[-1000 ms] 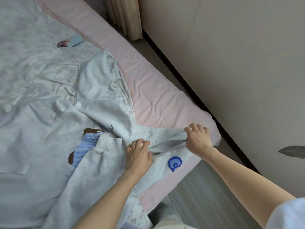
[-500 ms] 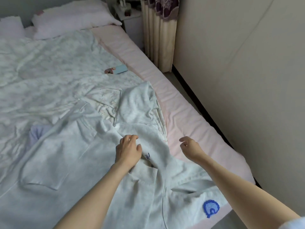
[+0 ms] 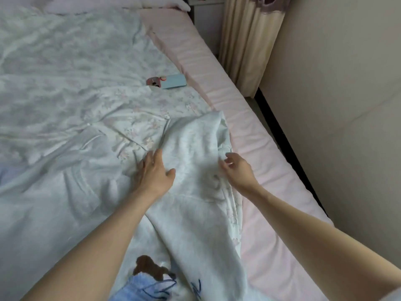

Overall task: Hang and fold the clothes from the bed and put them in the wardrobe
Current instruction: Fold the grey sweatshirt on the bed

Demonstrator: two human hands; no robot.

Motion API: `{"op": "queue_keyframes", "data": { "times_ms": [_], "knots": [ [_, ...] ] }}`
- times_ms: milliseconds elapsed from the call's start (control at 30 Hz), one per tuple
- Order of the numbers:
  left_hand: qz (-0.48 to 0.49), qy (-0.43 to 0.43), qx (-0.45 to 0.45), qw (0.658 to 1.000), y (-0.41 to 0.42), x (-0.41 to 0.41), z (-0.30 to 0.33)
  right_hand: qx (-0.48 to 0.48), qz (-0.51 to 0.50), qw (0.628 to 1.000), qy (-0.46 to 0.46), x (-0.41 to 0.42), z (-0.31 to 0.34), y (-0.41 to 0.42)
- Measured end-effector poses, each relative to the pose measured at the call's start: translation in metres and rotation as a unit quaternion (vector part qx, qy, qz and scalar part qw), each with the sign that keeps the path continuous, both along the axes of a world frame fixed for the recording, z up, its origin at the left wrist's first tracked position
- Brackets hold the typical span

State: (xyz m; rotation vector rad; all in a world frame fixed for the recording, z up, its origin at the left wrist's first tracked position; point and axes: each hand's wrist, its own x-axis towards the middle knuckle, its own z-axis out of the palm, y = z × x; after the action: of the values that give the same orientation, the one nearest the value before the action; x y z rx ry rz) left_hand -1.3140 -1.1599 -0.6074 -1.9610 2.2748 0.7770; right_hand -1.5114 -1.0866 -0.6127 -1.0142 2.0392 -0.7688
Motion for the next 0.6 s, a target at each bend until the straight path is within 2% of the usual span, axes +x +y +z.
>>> {"op": "queue_keyframes", "data": {
  "times_ms": [100, 167, 233, 333, 433, 533, 600],
  "knots": [
    [0.075, -0.059, 0.037, 0.995, -0.012, -0.006, -0.022, 0.015, 0.039, 0.999, 0.025, -0.003, -0.027, -0.036],
    [0.082, -0.08, 0.012, 0.993, -0.013, -0.013, -0.027, 0.061, 0.06, 0.994, 0.061, -0.001, -0.041, -0.051],
    [0.077, -0.026, -0.024, 0.996, -0.016, -0.023, -0.022, 0.049, 0.038, 0.997, 0.048, -0.006, -0.044, -0.059],
    [0.059, 0.07, -0.086, 0.992, -0.026, -0.042, 0.0, -0.048, -0.046, 0.998, -0.002, -0.03, -0.02, -0.06],
    [0.03, 0.13, -0.091, 0.987, -0.037, -0.066, 0.025, -0.116, -0.073, 0.991, 0.009, -0.061, 0.025, -0.063],
    [0.028, 0.161, -0.097, 0.982, -0.047, -0.095, 0.049, -0.174, -0.09, 0.98, 0.047, -0.082, 0.072, -0.069],
    [0.039, 0.135, -0.134, 0.981, -0.052, -0.113, 0.058, -0.193, -0.077, 0.976, 0.068, -0.087, 0.089, -0.071]
  ]
}}
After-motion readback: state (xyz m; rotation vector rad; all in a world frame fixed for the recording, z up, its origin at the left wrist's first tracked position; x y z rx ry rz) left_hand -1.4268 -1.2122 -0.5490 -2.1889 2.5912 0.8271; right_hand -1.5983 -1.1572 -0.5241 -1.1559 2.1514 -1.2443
